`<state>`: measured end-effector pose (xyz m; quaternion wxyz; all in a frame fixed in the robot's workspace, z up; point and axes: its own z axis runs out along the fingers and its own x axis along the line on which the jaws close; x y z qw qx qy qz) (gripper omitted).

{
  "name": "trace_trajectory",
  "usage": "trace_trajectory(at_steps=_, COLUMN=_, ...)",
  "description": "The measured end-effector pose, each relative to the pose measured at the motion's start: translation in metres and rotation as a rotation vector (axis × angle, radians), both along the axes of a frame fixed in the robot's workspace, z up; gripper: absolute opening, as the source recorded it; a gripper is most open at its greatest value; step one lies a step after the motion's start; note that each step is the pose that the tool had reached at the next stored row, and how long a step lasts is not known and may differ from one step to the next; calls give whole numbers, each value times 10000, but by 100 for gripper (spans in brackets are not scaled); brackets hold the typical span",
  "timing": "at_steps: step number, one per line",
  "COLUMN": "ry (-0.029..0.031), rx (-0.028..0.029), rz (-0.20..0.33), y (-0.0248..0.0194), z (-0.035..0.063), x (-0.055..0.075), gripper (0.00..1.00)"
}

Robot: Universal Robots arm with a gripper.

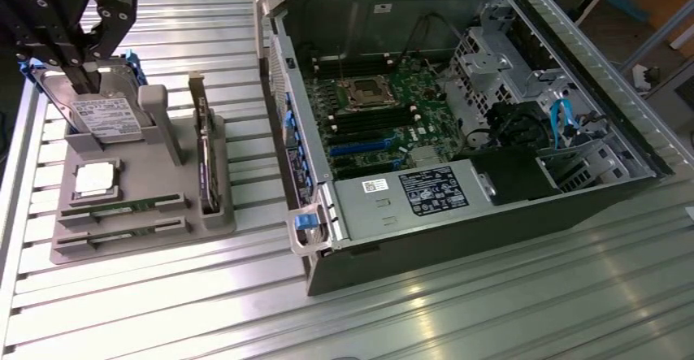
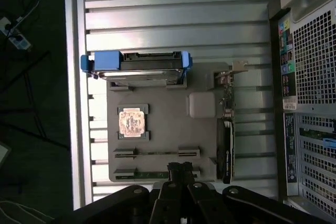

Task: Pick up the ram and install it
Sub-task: 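Pick up the ram and move it above insertion slot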

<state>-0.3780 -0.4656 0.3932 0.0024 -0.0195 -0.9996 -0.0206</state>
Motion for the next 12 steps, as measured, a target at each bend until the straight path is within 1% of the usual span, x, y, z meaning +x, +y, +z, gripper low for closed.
trace_trajectory(at_steps=12, ry=1, rx=-3, rz=827, y=0, z=0, x=0, gripper=11)
